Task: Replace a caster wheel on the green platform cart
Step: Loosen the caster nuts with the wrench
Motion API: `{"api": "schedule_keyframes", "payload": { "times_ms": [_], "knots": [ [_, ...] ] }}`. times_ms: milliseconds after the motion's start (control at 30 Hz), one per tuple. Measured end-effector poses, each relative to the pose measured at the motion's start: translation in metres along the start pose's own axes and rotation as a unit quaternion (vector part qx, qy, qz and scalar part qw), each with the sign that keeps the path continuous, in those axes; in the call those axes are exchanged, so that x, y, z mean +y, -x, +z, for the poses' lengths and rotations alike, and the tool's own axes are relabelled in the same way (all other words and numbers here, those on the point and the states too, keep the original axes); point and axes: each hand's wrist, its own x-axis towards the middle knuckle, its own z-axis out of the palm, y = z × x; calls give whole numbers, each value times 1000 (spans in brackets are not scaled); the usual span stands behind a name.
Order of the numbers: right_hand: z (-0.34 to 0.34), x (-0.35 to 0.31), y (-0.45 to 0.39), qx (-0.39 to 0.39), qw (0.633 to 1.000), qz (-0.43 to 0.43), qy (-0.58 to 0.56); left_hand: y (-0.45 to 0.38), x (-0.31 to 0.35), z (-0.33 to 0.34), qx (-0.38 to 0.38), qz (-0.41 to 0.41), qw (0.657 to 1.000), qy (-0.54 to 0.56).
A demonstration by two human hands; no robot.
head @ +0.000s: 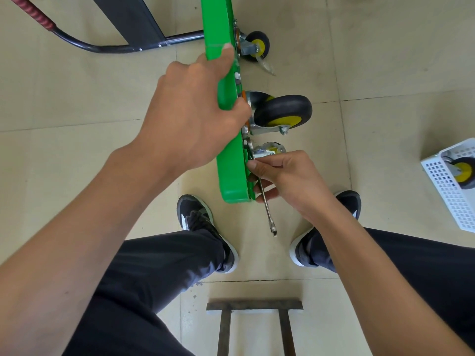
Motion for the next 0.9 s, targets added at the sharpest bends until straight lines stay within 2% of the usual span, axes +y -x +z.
{"api": "schedule_keyframes", "payload": {
  "times_ms": [233, 467, 800, 900],
  "knots": [
    [-5, 2, -5, 31, 996, -26, 74, 1, 0, -1, -4, 0, 1000, 5],
    [-5, 12, -12, 65, 992, -51, 94, 1, -1, 0, -8, -1, 1000, 7],
    [-6, 20, -23, 100, 965, -170, 174, 1, -1, 1, -12, -12, 1000, 14],
    [-12, 22, -17, 100, 965, -153, 188, 1, -2, 1, -12, -15, 1000, 18]
  ]
}}
